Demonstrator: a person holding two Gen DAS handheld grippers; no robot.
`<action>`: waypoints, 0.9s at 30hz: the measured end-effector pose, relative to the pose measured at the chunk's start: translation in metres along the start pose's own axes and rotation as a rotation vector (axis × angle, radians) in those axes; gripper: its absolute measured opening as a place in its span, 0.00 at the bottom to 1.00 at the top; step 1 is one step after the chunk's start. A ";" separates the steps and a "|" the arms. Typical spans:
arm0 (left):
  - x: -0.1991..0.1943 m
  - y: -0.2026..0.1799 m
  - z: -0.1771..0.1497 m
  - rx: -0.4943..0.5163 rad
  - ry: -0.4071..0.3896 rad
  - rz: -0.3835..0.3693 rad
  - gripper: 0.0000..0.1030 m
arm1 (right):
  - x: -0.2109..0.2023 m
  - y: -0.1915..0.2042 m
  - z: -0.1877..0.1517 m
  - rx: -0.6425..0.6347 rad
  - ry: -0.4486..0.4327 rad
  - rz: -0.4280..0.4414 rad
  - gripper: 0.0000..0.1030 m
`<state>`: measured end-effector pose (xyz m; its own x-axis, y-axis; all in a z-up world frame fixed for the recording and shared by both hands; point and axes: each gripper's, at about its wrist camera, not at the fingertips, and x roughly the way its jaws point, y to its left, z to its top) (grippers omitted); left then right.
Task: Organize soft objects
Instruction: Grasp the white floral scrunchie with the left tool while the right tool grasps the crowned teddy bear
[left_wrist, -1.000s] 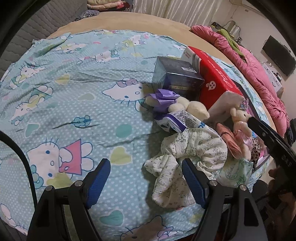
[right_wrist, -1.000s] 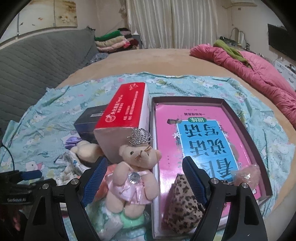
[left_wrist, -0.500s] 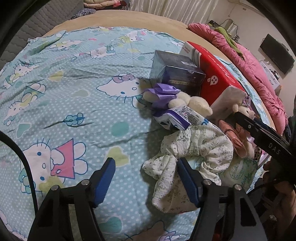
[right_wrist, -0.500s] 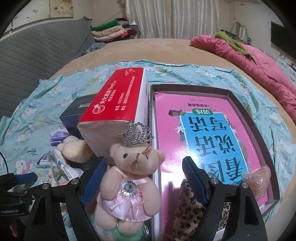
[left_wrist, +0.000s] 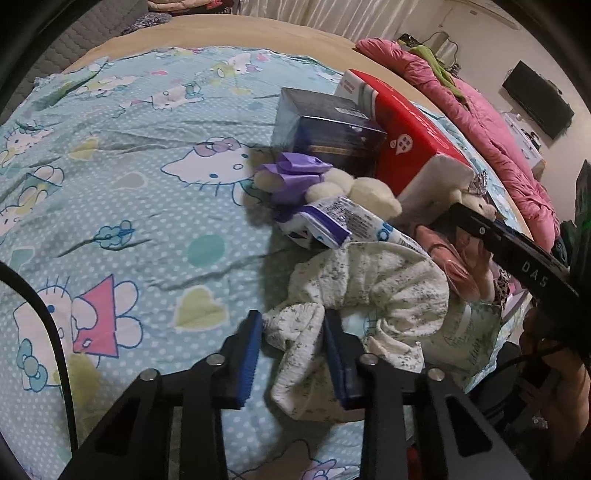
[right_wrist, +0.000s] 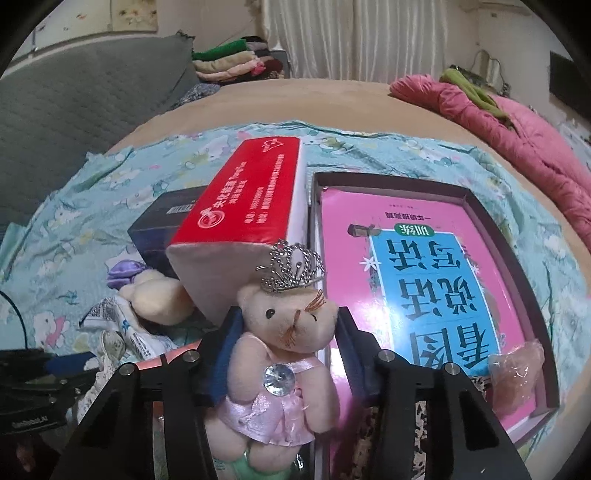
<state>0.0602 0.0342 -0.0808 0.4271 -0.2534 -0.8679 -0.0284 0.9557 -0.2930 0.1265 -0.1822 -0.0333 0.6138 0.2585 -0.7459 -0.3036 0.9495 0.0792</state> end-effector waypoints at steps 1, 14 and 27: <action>0.000 0.000 0.000 -0.001 0.002 -0.006 0.22 | -0.001 -0.001 0.000 0.006 -0.003 0.005 0.49; -0.016 0.007 0.001 -0.020 -0.056 -0.005 0.14 | -0.016 -0.006 -0.004 0.023 -0.029 0.041 0.48; -0.049 0.005 0.003 -0.031 -0.137 0.025 0.13 | -0.040 -0.012 -0.002 0.049 -0.112 0.088 0.48</action>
<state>0.0422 0.0523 -0.0385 0.5455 -0.2049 -0.8127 -0.0672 0.9558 -0.2861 0.1039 -0.2047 -0.0057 0.6643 0.3569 -0.6568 -0.3259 0.9290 0.1752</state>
